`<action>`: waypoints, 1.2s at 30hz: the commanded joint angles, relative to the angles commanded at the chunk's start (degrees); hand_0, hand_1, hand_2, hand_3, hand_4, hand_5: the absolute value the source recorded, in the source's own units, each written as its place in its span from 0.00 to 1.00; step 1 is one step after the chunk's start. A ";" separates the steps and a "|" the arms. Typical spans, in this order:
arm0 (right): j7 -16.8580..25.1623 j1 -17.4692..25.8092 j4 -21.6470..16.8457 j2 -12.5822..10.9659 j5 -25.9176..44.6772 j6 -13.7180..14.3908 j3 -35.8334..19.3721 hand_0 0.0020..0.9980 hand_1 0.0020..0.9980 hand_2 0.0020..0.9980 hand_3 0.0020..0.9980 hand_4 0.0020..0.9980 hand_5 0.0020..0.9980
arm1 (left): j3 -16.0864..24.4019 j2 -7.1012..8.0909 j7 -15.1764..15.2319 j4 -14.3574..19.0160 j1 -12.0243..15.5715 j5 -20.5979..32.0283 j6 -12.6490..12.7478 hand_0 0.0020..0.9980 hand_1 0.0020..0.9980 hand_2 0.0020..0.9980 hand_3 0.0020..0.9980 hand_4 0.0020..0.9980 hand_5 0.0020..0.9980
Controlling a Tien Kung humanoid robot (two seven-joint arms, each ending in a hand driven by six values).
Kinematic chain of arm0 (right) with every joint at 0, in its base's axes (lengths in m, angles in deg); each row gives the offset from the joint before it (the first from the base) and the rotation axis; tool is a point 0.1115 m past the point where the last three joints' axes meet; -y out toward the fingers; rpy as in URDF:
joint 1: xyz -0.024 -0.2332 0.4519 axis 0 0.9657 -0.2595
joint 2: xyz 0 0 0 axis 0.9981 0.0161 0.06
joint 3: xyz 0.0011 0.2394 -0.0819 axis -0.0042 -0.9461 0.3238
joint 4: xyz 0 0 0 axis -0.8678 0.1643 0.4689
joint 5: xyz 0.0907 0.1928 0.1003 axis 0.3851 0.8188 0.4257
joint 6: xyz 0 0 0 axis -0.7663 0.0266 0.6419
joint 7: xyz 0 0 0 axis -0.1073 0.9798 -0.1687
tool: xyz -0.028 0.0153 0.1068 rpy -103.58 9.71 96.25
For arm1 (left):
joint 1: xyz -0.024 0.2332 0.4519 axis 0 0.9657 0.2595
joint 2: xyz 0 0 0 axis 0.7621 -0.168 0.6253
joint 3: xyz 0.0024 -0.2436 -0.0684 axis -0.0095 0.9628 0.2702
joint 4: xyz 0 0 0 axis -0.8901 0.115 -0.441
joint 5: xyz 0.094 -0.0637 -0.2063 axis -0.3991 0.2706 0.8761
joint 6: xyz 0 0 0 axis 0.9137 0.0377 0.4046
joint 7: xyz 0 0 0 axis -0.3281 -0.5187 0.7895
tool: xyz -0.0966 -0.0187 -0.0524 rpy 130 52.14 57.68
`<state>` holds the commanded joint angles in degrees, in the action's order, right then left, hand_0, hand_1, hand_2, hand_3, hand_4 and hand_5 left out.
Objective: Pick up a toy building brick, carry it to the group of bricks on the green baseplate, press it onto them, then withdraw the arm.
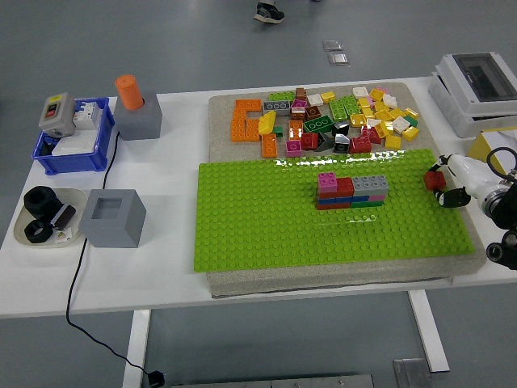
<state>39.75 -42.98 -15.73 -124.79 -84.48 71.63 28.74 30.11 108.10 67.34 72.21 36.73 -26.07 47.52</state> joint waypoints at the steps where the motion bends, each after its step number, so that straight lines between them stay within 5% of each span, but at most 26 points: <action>1: -0.42 0.30 -1.08 -0.25 -1.03 0.43 -1.16 0.89 0.95 0.94 0.55 0.45 0.04 | 0.07 0.00 -0.02 0.00 0.04 -0.10 0.03 0.80 0.76 0.75 0.81 0.86 0.59; 8: -2.92 1.43 -7.94 -0.32 -7.09 1.68 -6.85 0.90 0.99 0.99 0.53 0.45 0.04 | 0.31 -0.04 0.08 -0.08 0.09 -0.66 0.16 0.81 0.77 0.75 0.81 0.87 0.59; 18: -4.91 1.79 -14.29 1.40 -8.67 1.72 -8.13 0.92 1.00 1.00 0.53 0.45 0.04 | 0.30 -0.02 0.22 -0.13 0.11 -0.70 0.31 0.81 0.78 0.76 0.81 0.87 0.58; 36: -5.97 0.81 -16.95 4.19 -8.17 1.44 -5.98 0.93 1.00 0.99 0.52 0.47 0.04 | 0.15 -0.05 0.35 -0.16 0.05 -0.48 0.35 0.82 0.79 0.76 0.81 0.87 0.58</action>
<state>33.78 -42.17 -32.68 -120.60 -92.65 73.07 22.76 30.26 108.06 67.70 72.05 36.78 -26.54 47.87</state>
